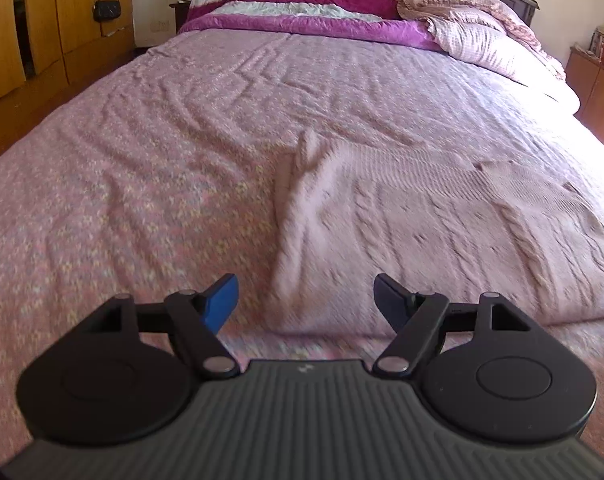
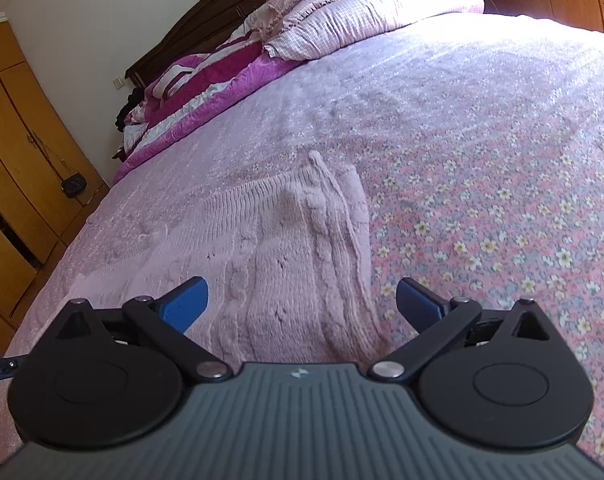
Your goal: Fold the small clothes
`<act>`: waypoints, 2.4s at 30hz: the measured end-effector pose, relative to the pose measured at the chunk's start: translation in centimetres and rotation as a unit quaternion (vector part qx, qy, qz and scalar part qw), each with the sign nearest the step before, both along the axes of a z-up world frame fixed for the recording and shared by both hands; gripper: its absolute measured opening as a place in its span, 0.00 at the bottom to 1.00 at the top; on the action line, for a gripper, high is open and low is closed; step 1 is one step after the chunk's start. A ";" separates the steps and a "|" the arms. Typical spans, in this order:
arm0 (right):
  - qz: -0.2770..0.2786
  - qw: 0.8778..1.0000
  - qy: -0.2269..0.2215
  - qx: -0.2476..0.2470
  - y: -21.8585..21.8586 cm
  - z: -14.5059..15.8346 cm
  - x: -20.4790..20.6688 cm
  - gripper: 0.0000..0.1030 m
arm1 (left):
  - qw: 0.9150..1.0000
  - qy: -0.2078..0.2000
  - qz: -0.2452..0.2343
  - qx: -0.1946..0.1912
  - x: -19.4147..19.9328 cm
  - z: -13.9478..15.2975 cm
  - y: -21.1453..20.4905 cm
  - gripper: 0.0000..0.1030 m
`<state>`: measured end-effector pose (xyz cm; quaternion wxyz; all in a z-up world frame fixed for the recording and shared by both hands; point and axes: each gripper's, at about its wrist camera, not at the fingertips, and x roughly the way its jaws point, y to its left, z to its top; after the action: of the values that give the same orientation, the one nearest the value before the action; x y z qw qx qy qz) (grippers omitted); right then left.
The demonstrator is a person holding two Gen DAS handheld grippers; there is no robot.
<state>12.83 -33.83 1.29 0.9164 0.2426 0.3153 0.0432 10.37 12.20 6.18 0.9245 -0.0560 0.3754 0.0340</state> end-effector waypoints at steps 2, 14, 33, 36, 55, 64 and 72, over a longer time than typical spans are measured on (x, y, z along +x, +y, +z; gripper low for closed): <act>-0.006 1.000 0.002 0.015 -0.5 -0.3 -0.4 1.00 | 1.000 0.002 -0.003 -0.002 -0.6 0.0 -0.7 0.74; -0.006 0.994 0.019 0.103 -2.5 -2.8 -0.3 1.00 | 0.999 0.029 -0.015 -0.016 -2.2 -1.2 -4.0 0.74; 0.011 0.986 -0.029 0.166 -0.3 -3.4 2.5 0.86 | 0.998 0.061 -0.029 0.012 -1.6 -2.6 -6.3 0.74; 0.001 0.982 -0.028 0.184 -0.7 -4.0 2.7 0.71 | 0.998 0.061 -0.031 0.014 -1.6 -2.7 -6.3 0.74; 0.011 0.975 -0.077 0.209 0.0 -0.8 2.8 0.28 | 0.997 0.054 -0.043 0.020 -1.3 -0.8 -4.4 0.74; 0.056 0.968 -0.123 0.213 4.9 4.1 3.4 0.26 | 0.998 0.053 -0.023 0.024 -0.9 0.4 -1.0 0.74; 0.096 0.959 -0.145 0.223 10.8 7.1 4.2 0.26 | 0.999 0.043 -0.007 0.034 -1.0 1.5 1.9 0.74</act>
<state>17.05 -23.01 8.37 0.8666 0.4002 0.1837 0.2348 9.38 14.06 7.70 0.9093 -0.0209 0.4135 0.0427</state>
